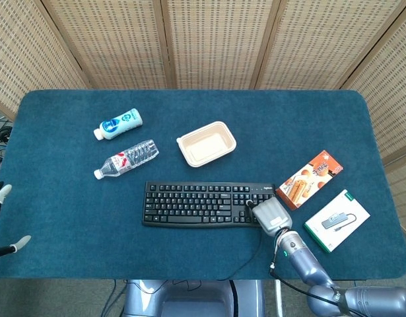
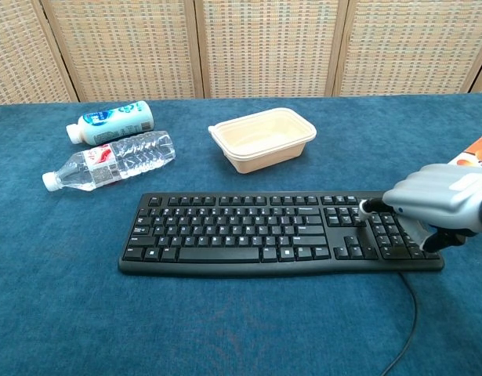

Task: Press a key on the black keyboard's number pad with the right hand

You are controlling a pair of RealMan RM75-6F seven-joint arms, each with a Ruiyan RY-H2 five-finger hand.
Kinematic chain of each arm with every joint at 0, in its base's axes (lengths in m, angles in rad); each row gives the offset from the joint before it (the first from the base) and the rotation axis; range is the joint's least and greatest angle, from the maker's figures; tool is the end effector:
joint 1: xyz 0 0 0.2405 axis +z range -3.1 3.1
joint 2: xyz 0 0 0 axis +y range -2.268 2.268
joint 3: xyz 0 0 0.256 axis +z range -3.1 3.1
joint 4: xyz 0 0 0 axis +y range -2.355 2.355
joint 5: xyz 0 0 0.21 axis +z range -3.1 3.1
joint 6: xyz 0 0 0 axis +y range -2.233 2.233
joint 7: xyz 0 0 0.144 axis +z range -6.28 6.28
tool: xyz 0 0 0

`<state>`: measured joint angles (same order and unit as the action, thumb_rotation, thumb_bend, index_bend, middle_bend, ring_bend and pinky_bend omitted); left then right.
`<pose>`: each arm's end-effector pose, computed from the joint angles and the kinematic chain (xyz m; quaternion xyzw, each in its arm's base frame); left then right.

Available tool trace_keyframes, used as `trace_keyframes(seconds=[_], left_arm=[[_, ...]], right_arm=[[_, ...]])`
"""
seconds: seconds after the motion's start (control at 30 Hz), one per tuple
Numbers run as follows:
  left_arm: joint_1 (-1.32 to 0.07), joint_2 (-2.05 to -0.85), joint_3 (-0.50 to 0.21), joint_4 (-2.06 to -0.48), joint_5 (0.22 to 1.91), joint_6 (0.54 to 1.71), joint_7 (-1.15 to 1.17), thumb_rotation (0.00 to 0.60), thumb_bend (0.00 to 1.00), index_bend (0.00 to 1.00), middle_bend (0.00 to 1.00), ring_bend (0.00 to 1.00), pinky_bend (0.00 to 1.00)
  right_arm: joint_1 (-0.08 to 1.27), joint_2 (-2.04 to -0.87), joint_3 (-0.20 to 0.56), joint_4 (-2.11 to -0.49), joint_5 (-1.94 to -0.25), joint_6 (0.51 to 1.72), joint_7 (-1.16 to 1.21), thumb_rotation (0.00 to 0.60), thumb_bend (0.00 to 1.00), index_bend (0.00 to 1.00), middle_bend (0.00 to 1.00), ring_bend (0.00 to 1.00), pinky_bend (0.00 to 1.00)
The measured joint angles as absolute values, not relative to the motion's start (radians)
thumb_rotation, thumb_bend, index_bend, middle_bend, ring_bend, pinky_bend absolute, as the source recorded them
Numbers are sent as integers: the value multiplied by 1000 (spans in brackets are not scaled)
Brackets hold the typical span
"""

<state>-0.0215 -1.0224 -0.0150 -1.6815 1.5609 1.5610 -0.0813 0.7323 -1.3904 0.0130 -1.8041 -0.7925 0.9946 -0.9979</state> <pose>-0.3050 0.1537 0.1849 -0.5816 -0.3972 -0.4098 0.5797 -0.1786 -0.2815 -0.0050 0.8402 -0.2791 0.1414 0.4430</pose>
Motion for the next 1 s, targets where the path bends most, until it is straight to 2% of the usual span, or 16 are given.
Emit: trace_keyframes(seconds=[1.0], left_arm=[[-21, -1018, -18, -1680, 1555, 1563, -96, 600, 0, 0, 0, 0, 0]], right_arm=[[817, -1447, -41, -1822, -669, 1107, -1083, 600, 1000, 183, 712, 983, 1000]])
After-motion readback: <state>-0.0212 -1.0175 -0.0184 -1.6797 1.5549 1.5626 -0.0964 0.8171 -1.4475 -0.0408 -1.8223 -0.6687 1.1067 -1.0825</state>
